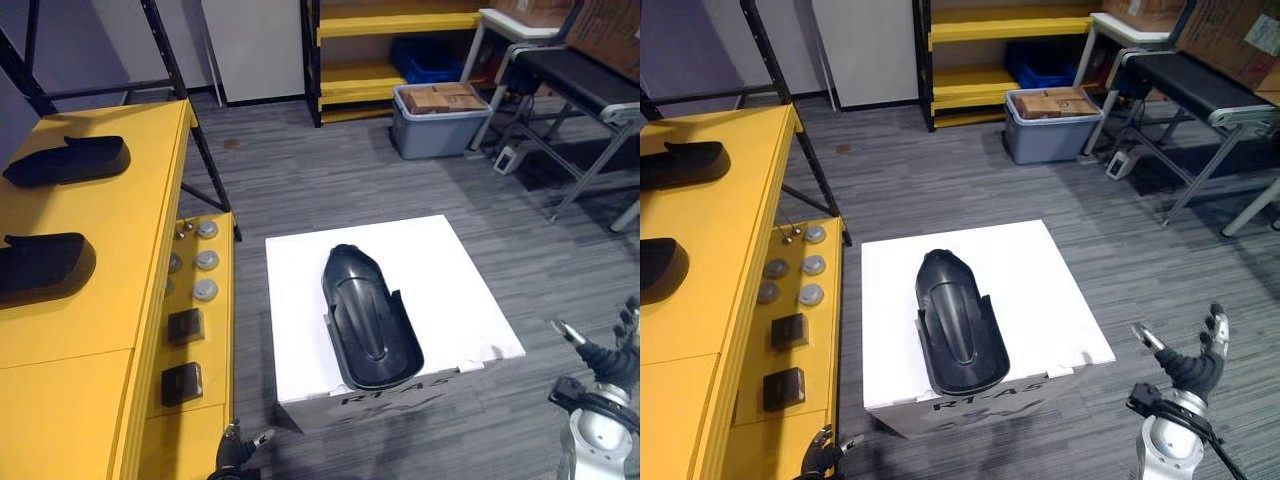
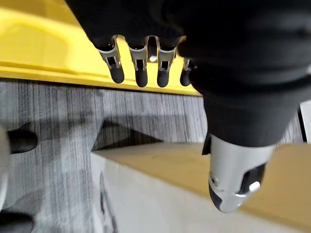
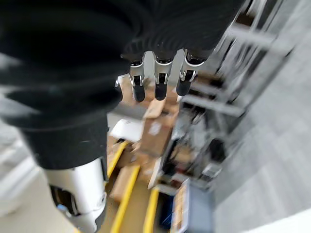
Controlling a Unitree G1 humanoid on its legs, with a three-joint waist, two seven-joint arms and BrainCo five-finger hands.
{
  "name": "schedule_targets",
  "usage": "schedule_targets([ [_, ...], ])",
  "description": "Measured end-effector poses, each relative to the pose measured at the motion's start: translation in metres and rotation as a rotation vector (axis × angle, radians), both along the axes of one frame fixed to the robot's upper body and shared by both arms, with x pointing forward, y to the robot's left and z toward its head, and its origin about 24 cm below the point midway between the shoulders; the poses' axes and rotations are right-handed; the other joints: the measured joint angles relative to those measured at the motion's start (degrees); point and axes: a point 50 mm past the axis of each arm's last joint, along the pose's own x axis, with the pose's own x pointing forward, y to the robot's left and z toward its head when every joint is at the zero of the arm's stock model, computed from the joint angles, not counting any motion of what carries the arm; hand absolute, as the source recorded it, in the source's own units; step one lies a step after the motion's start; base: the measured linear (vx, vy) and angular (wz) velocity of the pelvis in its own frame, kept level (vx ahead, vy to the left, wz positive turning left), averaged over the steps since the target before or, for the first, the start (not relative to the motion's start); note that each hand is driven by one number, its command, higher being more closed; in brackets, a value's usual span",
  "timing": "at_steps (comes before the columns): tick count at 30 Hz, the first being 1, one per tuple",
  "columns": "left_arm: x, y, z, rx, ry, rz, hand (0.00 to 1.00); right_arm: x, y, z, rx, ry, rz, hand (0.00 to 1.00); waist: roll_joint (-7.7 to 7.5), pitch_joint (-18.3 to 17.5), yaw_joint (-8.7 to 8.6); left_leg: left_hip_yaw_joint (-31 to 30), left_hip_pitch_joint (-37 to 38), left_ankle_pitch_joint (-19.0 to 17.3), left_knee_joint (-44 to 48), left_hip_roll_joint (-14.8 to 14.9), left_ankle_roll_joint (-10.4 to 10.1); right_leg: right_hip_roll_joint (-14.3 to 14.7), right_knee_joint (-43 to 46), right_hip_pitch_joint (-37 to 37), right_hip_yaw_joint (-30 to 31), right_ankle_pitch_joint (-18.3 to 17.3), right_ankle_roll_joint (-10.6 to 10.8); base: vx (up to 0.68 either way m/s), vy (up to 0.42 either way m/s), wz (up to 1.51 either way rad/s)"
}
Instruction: Walk over and take plastic housings, then place them on the shelf
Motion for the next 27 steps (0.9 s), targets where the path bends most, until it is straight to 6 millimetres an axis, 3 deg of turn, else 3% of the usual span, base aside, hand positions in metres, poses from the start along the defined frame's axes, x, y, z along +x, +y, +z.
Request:
schedule_targets([
  [6,-0.006,-0.002,-0.004,-0.009,0.030,-0.026,0.00,0.036,0.060,0.013,-0.038,-0.056,0.316,0.00,-0.05,-0.21,1.38,-3.04,-1.16,1.22,-1.92,-0.37,0.56,-0.03,-0.14,-1.28,-1.37,0.27,-0.04,-0.12,-0.002,0.16],
  [8,-0.006,0.000,-0.004,-0.003,0.029,-0.028,0.00,0.043,0.074,0.006,-0.033,-0.028,0.377,0.00,-0.05,-0.22,1.67,-4.14,-1.22,1.71,-2.46,-0.56,0.72,-0.14,-0.19,-1.24,-2.15,0.43,-0.14,-0.10,-0.006,0.25],
  [13,-0.004,0.001,-0.004,0.003,0.022,-0.029,0.00,0.052,0.105,-0.042,0.029,0.174,0.452,0.00,-0.05,-0.22,2.51,-5.46,-1.84,3.58,-4.24,-0.98,0.94,-0.23,-2.59,-1.04,-3.41,2.32,-0.15,-0.07,0.005,0.12],
  [19,-0.004,0.001,-0.004,0.005,0.022,-0.030,0.00,0.052,0.114,-0.088,0.000,0.419,0.450,0.00,-0.03,-0.22,2.66,-5.82,-1.81,3.77,-4.37,-1.09,0.96,-0.23,-2.97,-0.77,-3.72,2.57,0.00,-0.01,0.002,0.03],
  [26,-0.002,-0.002,-0.005,0.013,0.035,-0.037,0.00,0.061,0.110,-0.089,-0.079,0.460,0.316,0.00,-0.06,-0.20,2.75,-6.25,-1.40,4.02,-4.64,-1.32,1.02,-0.34,-3.92,0.24,-4.26,3.00,0.21,0.00,0.004,0.04],
  [27,-0.002,-0.002,-0.005,0.015,0.035,-0.035,0.00,0.062,0.109,-0.090,-0.084,0.466,0.296,1.00,-0.15,-0.11,2.88,-6.40,-1.02,4.30,-5.15,-1.33,0.96,-0.34,-3.97,0.45,-4.50,3.00,0.21,-0.01,0.001,0.06],
])
